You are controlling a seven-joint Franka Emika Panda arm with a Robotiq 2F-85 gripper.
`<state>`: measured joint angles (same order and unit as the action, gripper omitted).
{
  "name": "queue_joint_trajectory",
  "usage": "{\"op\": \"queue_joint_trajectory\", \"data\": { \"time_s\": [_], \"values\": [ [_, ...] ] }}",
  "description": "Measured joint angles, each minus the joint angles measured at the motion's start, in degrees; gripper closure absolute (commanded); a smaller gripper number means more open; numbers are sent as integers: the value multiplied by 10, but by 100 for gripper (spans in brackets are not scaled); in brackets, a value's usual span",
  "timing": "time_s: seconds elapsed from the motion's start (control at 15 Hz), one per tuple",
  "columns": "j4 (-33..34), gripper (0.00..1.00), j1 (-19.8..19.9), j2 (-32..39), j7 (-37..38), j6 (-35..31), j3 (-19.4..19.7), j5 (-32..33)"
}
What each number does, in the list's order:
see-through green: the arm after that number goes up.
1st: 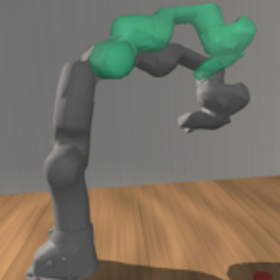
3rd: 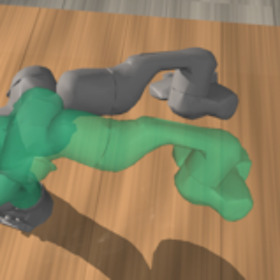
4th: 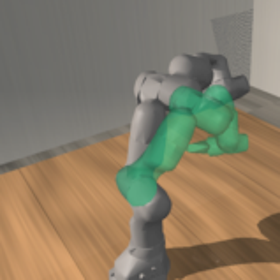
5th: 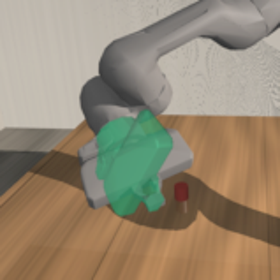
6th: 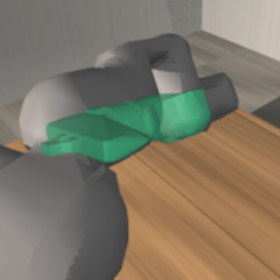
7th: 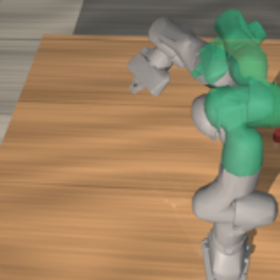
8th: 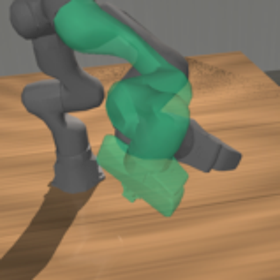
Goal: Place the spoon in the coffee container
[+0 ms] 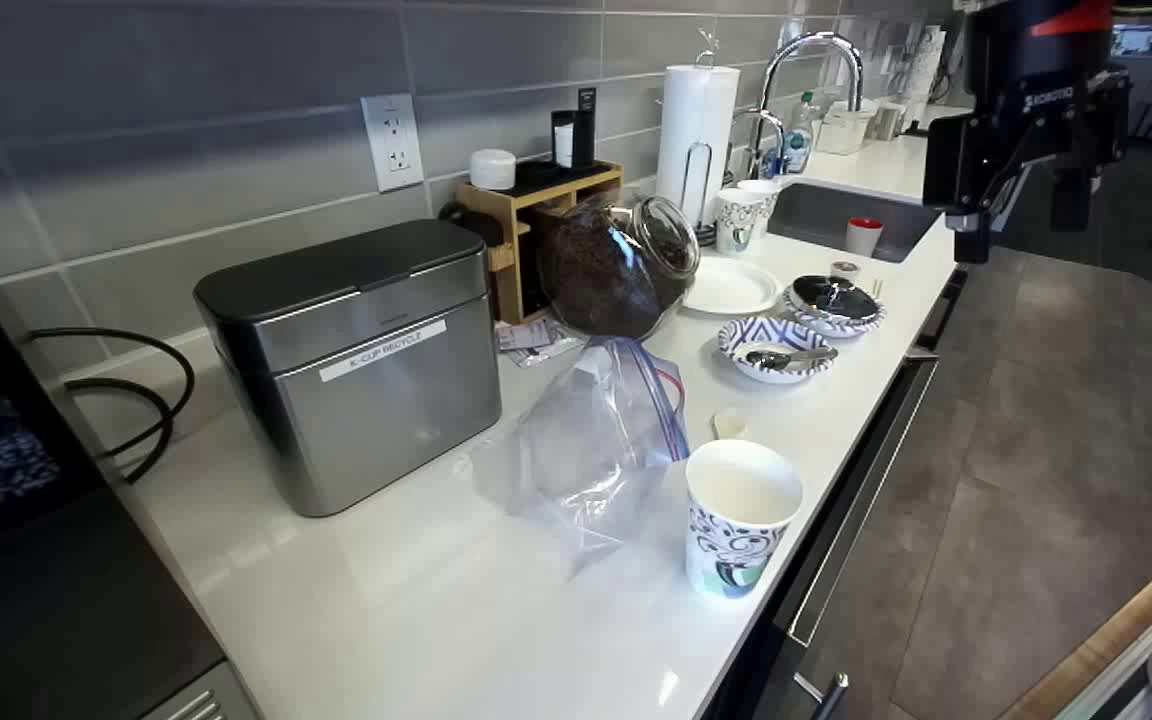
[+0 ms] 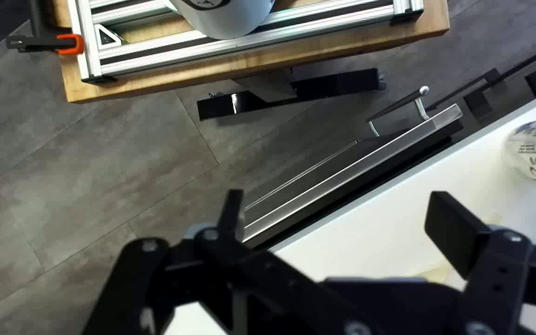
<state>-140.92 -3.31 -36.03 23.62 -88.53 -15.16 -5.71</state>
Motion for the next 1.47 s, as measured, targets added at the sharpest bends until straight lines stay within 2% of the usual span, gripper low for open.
{"op": "queue_joint_trajectory", "data": {
  "time_s": [0.93, 1.13, 1.47],
  "values": [
    [0, 0, -1, 0, -4, -2, 0, 7],
    [-14, 0, -6, 2, -44, -76, -1, 51],
    [-83, 0, -18, 8, -134, -292, 16, 74]
  ]
}}
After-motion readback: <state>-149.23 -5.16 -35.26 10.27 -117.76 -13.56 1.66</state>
